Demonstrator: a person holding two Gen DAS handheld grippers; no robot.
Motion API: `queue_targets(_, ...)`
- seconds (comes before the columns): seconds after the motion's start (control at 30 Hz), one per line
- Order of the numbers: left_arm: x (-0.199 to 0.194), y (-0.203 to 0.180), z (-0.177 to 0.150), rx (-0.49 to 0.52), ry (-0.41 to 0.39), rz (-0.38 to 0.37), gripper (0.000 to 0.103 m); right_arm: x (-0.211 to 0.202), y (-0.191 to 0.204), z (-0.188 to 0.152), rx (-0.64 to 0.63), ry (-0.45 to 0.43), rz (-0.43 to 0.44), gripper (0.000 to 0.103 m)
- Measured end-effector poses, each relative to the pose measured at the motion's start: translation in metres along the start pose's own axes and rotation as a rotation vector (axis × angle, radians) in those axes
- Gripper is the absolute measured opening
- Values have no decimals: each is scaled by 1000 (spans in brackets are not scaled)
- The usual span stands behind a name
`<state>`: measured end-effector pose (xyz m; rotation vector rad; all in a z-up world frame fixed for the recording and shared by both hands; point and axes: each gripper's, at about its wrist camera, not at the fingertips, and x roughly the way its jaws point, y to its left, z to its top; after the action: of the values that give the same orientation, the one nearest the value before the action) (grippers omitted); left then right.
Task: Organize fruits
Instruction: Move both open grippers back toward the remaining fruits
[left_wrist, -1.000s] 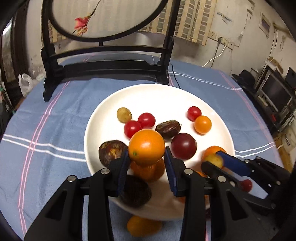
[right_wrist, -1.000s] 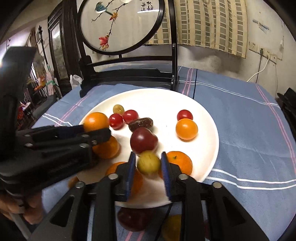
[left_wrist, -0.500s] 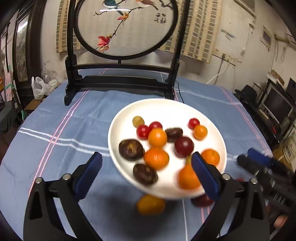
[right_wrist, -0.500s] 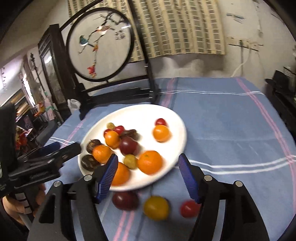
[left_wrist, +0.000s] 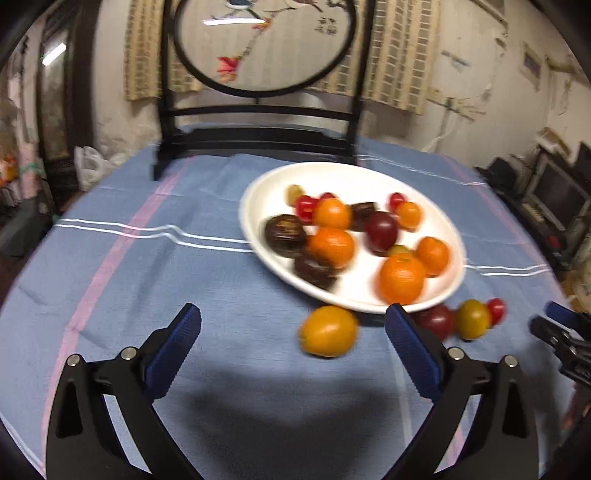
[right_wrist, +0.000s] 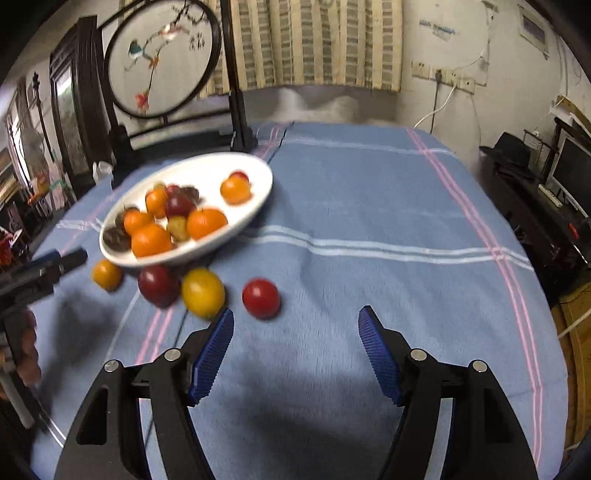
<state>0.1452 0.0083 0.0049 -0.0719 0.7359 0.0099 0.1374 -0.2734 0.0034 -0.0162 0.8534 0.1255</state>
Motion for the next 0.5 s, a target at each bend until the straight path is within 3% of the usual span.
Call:
queue_targets(0.13, -7, 3, 1, 18, -29, -26, 98, 19, 9, -5, -34, 56, -3, 69)
queue_targets(0.4, 0, 0, -1, 24, 10, -38, 98, 53, 34, 1, -148, 110, -27, 58)
queue_targets(0.5, 4, -3, -2, 39, 32, -44, 98, 62, 36, 11, -150, 109, -10, 47)
